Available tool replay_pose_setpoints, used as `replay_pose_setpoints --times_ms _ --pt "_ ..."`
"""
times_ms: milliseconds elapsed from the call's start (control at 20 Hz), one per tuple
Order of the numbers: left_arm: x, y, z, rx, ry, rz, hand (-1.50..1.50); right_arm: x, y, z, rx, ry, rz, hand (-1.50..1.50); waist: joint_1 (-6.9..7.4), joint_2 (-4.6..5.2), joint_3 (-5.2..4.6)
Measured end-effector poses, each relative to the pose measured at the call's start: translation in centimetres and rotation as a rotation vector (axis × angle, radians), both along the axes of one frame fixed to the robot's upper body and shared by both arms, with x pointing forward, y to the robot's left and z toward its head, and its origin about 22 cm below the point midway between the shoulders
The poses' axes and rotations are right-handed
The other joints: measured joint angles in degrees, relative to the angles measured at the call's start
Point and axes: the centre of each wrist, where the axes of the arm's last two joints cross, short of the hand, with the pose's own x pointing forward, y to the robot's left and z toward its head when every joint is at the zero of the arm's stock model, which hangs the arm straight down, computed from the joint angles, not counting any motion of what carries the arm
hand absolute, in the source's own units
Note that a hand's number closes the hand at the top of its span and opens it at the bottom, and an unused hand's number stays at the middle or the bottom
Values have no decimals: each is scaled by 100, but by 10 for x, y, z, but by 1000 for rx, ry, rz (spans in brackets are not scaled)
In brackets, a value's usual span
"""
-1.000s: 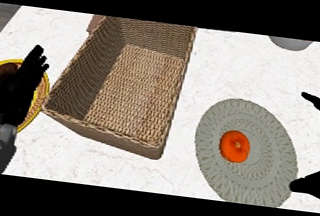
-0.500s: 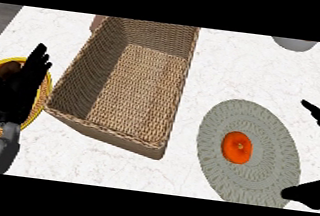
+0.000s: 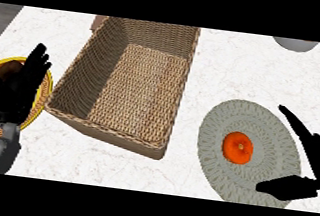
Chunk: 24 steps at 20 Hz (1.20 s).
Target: Pick the squash from the placemat and place it in the basket
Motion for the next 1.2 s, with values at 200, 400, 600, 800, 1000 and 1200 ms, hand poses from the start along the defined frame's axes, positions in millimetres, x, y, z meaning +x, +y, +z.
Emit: replay_pose_setpoints --times_ms 200,400,600,800,1000,1200 --pt "3 -1 0 -1 2 -2 0 2 10 -23 -3 -35 3 -150 0 2 1" --pt "6 4 -1 0 3 -3 0 1 13 -27 -18 -61 -1 -150 -4 2 1" --pt "-1 5 -2 0 -4 2 0 -7 13 -36 -9 -78 10 -150 -6 -1 1" --pt "3 -1 1 -1 1 3 0 -6 21 -43 4 -87 9 -150 -7 0 0" --pt "3 1 3 0 2 4 0 -3 22 -56 4 -83 12 -150 -5 1 1" --pt "1 -4 -1 -4 1 6 0 0 24 -61 -3 -75 5 -150 -2 0 -1"
